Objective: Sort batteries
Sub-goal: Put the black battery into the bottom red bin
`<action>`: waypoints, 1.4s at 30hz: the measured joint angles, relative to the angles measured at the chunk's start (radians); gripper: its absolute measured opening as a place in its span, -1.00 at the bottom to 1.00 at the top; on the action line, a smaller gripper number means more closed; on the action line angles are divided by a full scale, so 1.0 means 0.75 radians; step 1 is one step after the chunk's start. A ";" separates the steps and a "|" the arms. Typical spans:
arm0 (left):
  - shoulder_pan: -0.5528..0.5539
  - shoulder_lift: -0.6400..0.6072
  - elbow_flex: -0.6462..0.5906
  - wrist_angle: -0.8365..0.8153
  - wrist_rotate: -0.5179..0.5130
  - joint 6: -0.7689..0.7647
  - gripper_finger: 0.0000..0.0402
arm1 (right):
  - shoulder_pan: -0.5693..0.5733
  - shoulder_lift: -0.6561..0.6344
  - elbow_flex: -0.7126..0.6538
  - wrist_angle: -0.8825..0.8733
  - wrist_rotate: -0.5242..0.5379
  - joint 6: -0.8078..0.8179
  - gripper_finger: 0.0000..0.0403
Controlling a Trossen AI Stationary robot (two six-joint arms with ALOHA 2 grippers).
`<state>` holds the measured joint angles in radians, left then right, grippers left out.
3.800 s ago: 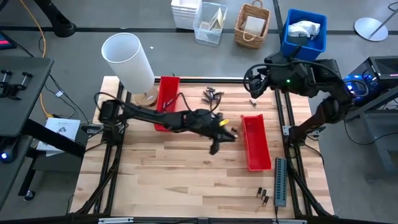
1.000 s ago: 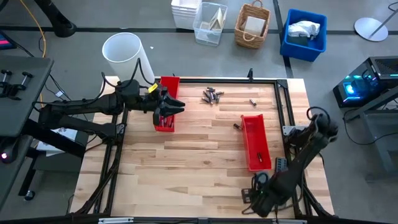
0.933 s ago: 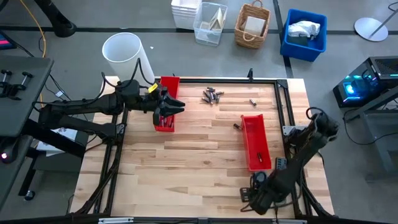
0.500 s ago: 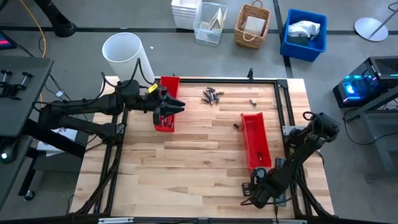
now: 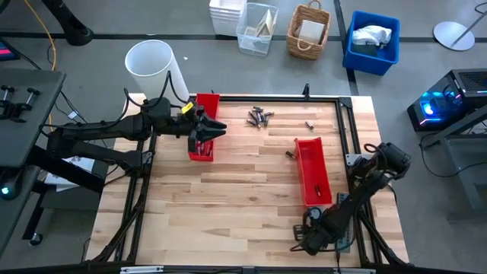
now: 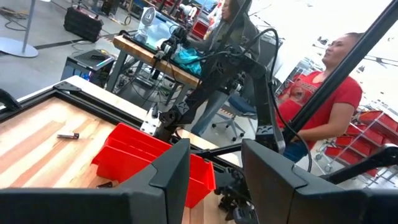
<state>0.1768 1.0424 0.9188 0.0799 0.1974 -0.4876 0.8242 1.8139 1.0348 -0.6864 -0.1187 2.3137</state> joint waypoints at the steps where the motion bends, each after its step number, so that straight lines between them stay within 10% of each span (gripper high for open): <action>1: 0.000 0.000 0.000 0.001 0.000 0.000 -0.33 | -0.002 0.007 0.000 0.002 -0.009 -0.007 0.06; 10: 0.000 0.000 0.000 0.000 0.000 0.001 -0.33 | -0.010 0.024 0.005 0.006 -0.041 -0.166 -0.82; 20: 0.000 0.000 0.002 -0.004 0.000 0.013 -0.33 | -0.051 -0.152 0.277 -0.057 0.111 -0.660 -0.83; 26: -0.001 0.000 0.002 -0.008 0.000 0.015 -0.33 | -0.196 -0.340 0.421 -0.756 0.422 -0.722 -0.83; 36: 0.001 0.000 0.002 -0.008 0.000 0.013 -0.33 | -0.407 -0.560 0.069 -0.768 0.234 -0.849 -0.82; 42: 0.001 0.000 0.002 -0.008 0.000 0.017 -0.33 | -0.421 -0.571 -0.020 -0.721 0.148 -0.857 -0.21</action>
<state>0.1776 1.0424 0.9199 0.0742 0.1974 -0.4750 0.5083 1.3859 1.0196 -1.2270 -0.0074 1.6711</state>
